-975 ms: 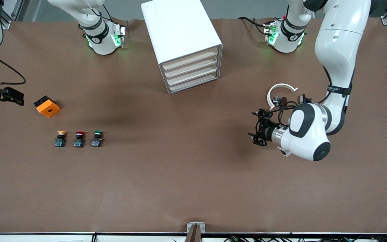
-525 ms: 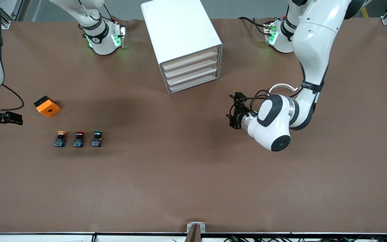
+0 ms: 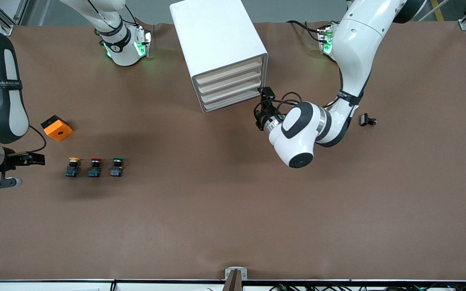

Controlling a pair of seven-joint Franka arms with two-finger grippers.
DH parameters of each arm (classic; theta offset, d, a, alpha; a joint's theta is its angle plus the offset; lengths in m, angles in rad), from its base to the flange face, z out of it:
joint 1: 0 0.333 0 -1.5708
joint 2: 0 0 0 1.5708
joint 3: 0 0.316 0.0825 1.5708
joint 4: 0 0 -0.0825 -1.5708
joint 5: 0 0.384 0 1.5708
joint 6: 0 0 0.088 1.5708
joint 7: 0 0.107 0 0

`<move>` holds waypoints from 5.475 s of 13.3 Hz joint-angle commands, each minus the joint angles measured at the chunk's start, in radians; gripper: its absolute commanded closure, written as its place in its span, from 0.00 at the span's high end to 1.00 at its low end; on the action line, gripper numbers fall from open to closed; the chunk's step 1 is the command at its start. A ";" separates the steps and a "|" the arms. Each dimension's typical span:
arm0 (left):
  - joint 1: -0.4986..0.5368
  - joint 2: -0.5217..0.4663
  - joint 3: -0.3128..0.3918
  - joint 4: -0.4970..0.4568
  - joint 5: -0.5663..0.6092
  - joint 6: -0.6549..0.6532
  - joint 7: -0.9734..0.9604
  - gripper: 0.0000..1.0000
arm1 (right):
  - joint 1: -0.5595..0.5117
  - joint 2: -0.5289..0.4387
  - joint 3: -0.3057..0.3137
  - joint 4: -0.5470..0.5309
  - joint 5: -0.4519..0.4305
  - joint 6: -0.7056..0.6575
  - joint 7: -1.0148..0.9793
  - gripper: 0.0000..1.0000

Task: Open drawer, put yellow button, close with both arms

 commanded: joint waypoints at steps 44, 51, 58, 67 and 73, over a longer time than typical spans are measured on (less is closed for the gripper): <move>0.102 0.096 0.182 0.194 -0.308 0.038 -0.310 1.00 | 0.107 -0.211 0.023 -0.243 0.105 -0.031 0.331 0.14; 0.122 0.076 0.368 0.241 -0.279 0.037 0.140 1.00 | 0.324 -0.306 0.024 -0.038 0.173 -0.445 0.722 0.14; 0.113 0.036 0.557 0.246 -0.138 0.048 0.756 1.00 | 0.717 -0.299 0.023 0.079 0.292 -0.562 1.444 0.15; 0.082 -0.062 0.576 0.246 0.089 0.100 0.864 1.00 | 0.994 -0.116 0.023 0.187 0.365 -0.188 2.074 0.15; 0.021 -0.093 0.574 0.243 0.194 0.110 1.118 1.00 | 1.023 0.013 0.021 0.290 0.368 -0.168 2.125 0.17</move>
